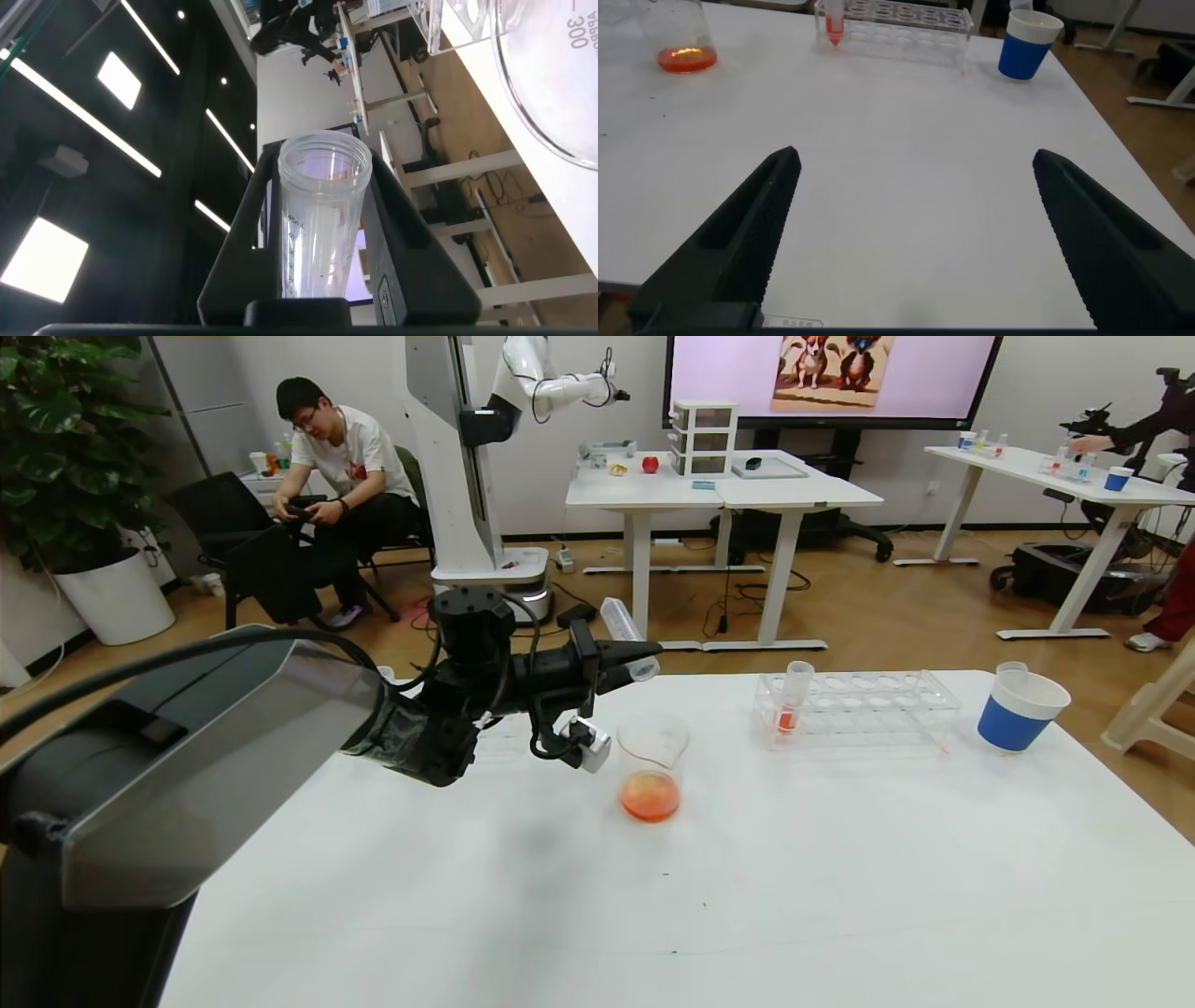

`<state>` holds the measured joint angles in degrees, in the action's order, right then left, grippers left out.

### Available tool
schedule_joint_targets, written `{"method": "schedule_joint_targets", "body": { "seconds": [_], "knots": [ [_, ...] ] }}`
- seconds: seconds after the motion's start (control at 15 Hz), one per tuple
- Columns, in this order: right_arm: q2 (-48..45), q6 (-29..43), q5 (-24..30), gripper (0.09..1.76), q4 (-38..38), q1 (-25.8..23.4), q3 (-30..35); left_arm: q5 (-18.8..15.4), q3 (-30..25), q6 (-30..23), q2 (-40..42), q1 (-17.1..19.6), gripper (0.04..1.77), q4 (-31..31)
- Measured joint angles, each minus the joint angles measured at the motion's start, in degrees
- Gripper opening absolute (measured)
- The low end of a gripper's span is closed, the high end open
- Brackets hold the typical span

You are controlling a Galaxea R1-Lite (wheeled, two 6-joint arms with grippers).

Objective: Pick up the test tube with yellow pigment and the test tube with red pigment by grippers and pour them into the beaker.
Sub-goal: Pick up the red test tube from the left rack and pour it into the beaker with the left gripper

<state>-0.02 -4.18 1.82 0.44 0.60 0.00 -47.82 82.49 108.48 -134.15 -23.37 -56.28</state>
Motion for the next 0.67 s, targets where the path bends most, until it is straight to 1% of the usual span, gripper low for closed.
{"method": "schedule_joint_targets", "body": {
  "seconds": [0.13,0.2,0.27,0.33,0.47,0.53,0.6,0.67],
  "knots": [
    [0.0,0.0,0.0,1.74,0.0,0.0,0.0,0.0,-0.05,-1.84,0.11,-0.09,0.52,-0.02],
    [0.0,0.0,0.0,1.74,0.0,0.0,0.0,0.12,-0.05,-4.55,0.16,-0.09,0.52,-0.39],
    [0.0,0.0,0.0,1.74,0.0,0.0,0.0,0.48,-0.05,-8.07,0.29,-0.09,0.52,-0.85],
    [0.0,0.0,0.0,1.74,0.0,0.0,0.0,1.52,0.02,-12.29,0.6,-0.02,0.52,-1.35],
    [0.0,0.0,0.0,1.74,0.0,0.0,0.0,5.02,0.11,-24.15,1.26,0.05,0.52,-3.13],
    [0.0,0.0,0.0,1.74,0.0,0.0,0.0,7.89,0.11,-31.59,1.54,0.06,0.52,-7.28],
    [0.0,0.0,0.0,1.74,0.0,0.0,0.0,12.0,-0.17,-38.67,1.79,0.06,0.52,-12.4],
    [0.0,0.0,0.0,1.74,0.0,0.0,0.0,18.14,-1.16,-45.58,2.08,-0.02,0.52,-16.53]
  ]
}}
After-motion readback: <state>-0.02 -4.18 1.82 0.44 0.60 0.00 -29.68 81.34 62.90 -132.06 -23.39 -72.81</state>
